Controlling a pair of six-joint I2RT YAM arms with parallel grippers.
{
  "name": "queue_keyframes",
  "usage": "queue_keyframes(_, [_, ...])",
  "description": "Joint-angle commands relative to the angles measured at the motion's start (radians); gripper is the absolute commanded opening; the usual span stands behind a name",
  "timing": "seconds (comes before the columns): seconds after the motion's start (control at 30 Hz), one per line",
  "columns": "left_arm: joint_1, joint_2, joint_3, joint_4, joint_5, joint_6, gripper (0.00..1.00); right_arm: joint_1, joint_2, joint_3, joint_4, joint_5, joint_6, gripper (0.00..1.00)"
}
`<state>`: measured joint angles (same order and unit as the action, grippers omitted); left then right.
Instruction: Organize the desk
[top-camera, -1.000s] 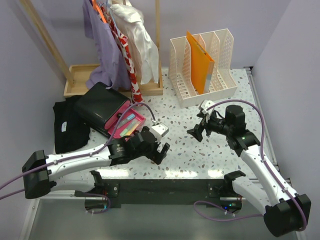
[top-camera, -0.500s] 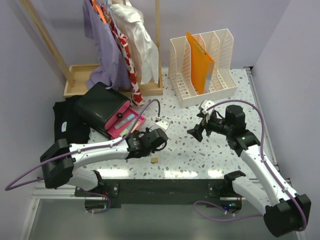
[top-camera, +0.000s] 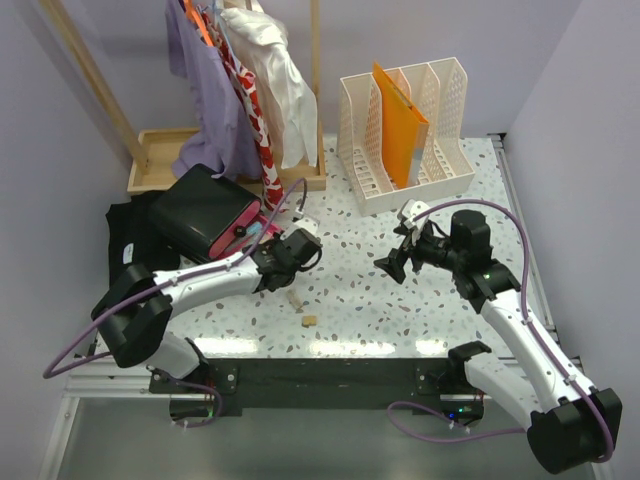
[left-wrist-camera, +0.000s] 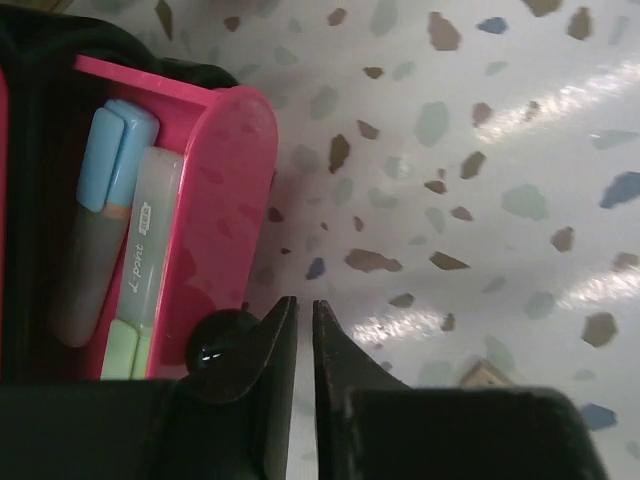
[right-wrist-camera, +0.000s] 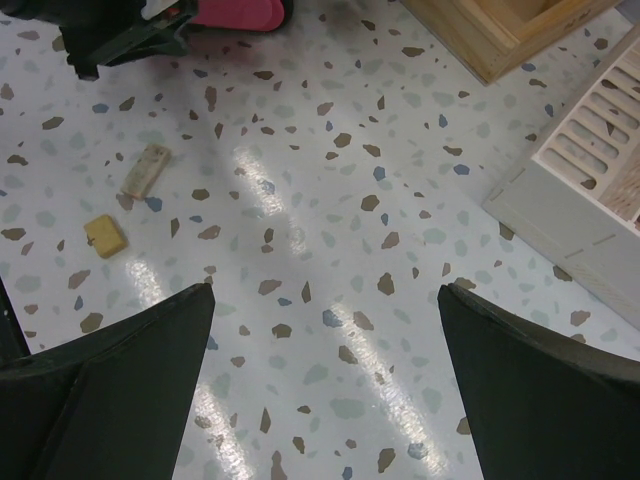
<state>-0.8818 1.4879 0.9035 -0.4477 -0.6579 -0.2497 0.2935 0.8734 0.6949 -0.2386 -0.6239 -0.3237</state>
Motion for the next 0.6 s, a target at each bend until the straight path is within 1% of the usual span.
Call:
queue_keyframes(0.0, [0.113, 0.009, 0.044, 0.052, -0.098, 0.067, 0.26, -0.005, -0.022, -0.011, 0.036, -0.019, -0.014, 0.99])
queue_keyframes(0.03, [0.125, 0.008, 0.046, 0.063, -0.097, 0.073, 0.31, -0.005, -0.022, -0.011, 0.036, -0.020, -0.014, 0.99])
queue_keyframes(0.07, [0.144, 0.009, 0.049, 0.069, -0.092, 0.087, 0.34, -0.005, -0.024, -0.009, 0.036, -0.020, -0.014, 0.99])
queue_keyframes(0.1, [0.153, 0.011, 0.054, 0.079, -0.088, 0.093, 0.41, -0.005, -0.022, -0.009, 0.035, -0.020, -0.014, 0.99])
queue_keyframes(0.17, [0.164, 0.011, 0.064, 0.089, -0.071, 0.105, 0.50, -0.005, -0.024, -0.009, 0.035, -0.017, -0.015, 0.99])
queue_keyframes(0.33, [0.164, -0.018, 0.081, 0.086, 0.004, 0.099, 0.54, -0.007, -0.024, -0.008, 0.033, -0.014, -0.018, 0.99])
queue_keyframes(0.43, [0.164, -0.070, 0.075, 0.078, 0.055, 0.089, 0.55, -0.005, -0.024, -0.008, 0.032, -0.014, -0.018, 0.99])
queue_keyframes(0.57, [0.164, -0.187, 0.040, 0.083, 0.124, 0.066, 0.59, -0.007, -0.022, -0.008, 0.032, -0.016, -0.018, 0.99])
